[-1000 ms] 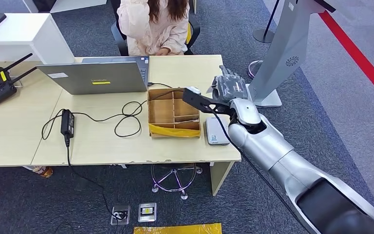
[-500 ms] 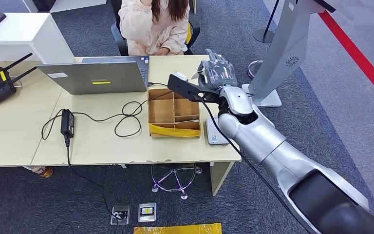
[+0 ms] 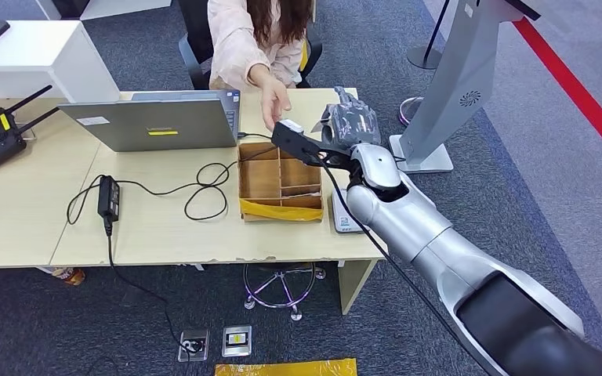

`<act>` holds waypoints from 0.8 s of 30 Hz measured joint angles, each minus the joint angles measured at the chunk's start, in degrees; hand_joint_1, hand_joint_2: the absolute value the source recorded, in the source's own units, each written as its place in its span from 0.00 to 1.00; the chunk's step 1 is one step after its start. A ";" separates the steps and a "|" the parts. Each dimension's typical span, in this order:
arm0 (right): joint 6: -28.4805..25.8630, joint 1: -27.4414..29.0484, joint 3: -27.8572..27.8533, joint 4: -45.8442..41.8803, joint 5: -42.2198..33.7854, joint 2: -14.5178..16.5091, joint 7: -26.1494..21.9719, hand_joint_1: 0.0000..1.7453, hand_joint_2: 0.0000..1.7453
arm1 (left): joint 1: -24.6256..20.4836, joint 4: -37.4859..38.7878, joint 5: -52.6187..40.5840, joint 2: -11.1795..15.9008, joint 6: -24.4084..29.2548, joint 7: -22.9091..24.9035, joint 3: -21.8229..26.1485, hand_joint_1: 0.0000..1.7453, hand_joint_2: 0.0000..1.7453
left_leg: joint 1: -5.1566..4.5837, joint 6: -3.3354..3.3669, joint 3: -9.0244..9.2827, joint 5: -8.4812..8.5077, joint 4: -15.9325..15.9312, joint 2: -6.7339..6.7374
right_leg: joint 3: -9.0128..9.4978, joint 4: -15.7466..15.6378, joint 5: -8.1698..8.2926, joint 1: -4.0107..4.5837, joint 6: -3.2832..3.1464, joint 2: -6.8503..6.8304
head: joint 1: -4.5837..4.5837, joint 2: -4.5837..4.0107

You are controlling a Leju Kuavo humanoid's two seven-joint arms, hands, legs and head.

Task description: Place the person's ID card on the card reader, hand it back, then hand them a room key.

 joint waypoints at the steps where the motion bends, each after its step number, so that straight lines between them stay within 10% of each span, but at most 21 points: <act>1: -0.01 0.03 0.00 0.10 0.29 0.01 0.26 1.00 1.00 | 0.00 0.01 0.00 0.02 0.02 0.00 0.00 0.00 0.00 | 0.00 0.00 0.00 0.00 0.00 0.00 | 0.00 0.00 0.00 0.00 0.00 0.00 | -0.01 0.00; 18: 1.26 0.07 -0.04 1.25 3.72 0.57 1.52 1.00 1.00 | 0.02 0.01 0.13 0.05 0.30 -1.03 0.07 0.00 0.00 | 0.01 0.00 0.00 0.00 0.00 -0.01 | 0.00 0.00 0.00 0.01 0.00 -0.01 | 0.00 0.00; 19: 1.27 0.07 -0.05 1.30 3.78 0.57 1.46 0.77 1.00 | 0.02 0.01 0.05 0.07 0.34 -1.03 0.07 0.00 0.00 | 0.01 0.00 0.00 0.00 0.00 -0.01 | 0.00 0.00 0.00 0.01 0.00 -0.01 | 0.00 -0.01; 22: 1.26 0.07 -0.10 1.36 3.90 0.57 1.09 0.03 0.25 | 0.02 0.01 -0.02 0.11 0.50 -1.03 0.07 0.00 0.00 | 0.01 0.00 0.00 0.00 0.00 -0.01 | 0.00 0.00 0.00 0.01 0.00 -0.01 | 0.00 -0.01; 23: 1.18 0.08 -0.13 1.37 3.90 0.57 0.77 0.00 0.00 | 0.02 0.01 -0.03 0.12 0.55 -1.02 0.07 0.00 0.00 | 0.01 0.00 0.00 0.00 0.00 -0.01 | 0.00 0.00 0.00 0.01 0.00 0.00 | -0.01 -0.01; 24: 1.02 0.09 -0.18 1.37 3.82 0.57 0.32 0.00 0.00 | 0.02 0.01 -0.04 0.12 0.61 -0.99 0.07 0.00 0.00 | 0.01 0.00 0.00 0.00 0.00 -0.01 | 0.00 0.00 0.00 0.01 0.00 0.00 | 0.00 -0.01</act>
